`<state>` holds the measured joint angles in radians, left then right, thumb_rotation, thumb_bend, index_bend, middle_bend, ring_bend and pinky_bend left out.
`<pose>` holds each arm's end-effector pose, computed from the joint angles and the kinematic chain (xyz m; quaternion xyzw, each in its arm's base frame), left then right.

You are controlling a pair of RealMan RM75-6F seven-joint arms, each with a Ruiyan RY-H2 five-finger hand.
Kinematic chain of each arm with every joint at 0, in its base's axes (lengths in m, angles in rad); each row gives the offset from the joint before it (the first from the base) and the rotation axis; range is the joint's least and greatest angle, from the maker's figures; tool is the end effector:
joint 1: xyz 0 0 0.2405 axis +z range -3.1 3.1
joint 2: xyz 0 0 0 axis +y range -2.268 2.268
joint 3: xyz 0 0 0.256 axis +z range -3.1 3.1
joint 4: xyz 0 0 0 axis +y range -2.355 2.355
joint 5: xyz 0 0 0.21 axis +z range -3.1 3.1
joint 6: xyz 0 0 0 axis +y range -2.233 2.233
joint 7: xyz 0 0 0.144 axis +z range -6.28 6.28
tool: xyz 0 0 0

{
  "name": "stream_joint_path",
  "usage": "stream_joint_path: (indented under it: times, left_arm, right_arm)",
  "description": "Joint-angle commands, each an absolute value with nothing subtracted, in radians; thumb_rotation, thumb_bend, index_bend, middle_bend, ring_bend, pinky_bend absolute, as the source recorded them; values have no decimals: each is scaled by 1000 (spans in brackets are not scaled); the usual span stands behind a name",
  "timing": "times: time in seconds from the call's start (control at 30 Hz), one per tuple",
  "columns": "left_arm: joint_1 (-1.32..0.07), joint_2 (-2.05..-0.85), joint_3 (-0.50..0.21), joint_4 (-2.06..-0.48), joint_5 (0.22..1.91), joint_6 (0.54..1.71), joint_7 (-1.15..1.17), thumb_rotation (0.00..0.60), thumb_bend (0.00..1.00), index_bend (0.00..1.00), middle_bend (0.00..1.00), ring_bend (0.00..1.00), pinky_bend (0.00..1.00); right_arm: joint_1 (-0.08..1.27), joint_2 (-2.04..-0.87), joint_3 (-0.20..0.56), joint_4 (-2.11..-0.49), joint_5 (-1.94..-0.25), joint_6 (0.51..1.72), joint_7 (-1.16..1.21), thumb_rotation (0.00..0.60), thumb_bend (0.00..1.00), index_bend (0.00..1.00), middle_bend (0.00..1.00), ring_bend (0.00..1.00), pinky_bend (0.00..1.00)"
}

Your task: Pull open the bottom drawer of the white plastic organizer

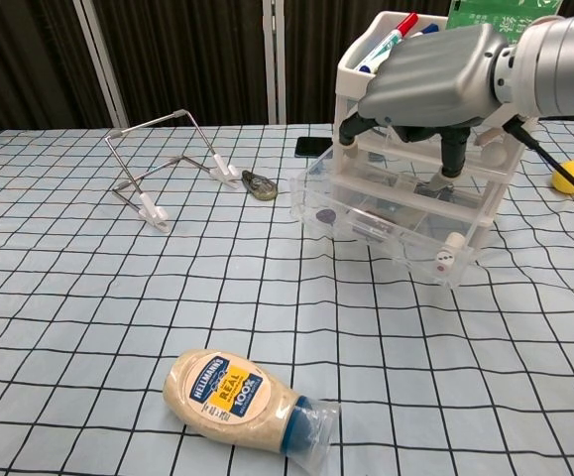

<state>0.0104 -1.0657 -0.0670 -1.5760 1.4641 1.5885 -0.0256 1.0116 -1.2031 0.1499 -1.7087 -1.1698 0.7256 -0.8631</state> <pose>-0.3337 0.1533 0.1985 -0.5522 -0.3642 -0.3723 0.6510 -0.0670 -0.3610 0.0473 0.8877 0.0017 0.2275 0.4002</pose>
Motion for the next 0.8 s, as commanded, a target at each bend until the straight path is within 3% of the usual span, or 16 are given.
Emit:
stream_joint_path:
  times: [0.03,0.47,0.8]
  left_arm:
    - [11,-1065,-68,-1575,1461,1587,-28,600,0,0,0,0,0]
    - [6,-1067,-71,-1567,1449,1572,-32,600,0,0,0,0,0]
    - [0,-1069,-74,-1563,1436,1554,-31,600,0,0,0,0,0]
  right_arm:
    - [1045,-1201,125,-1719,-1140,726,-928,600,17,284,1000,1000,875]
    - [1111,-1227,79,-1713,-1060,714,-1012,600,0,334,1000,1000,875]
    - [1149,-1256,72,-1675,-968,682,-921,600,0,357,1000,1000,875]
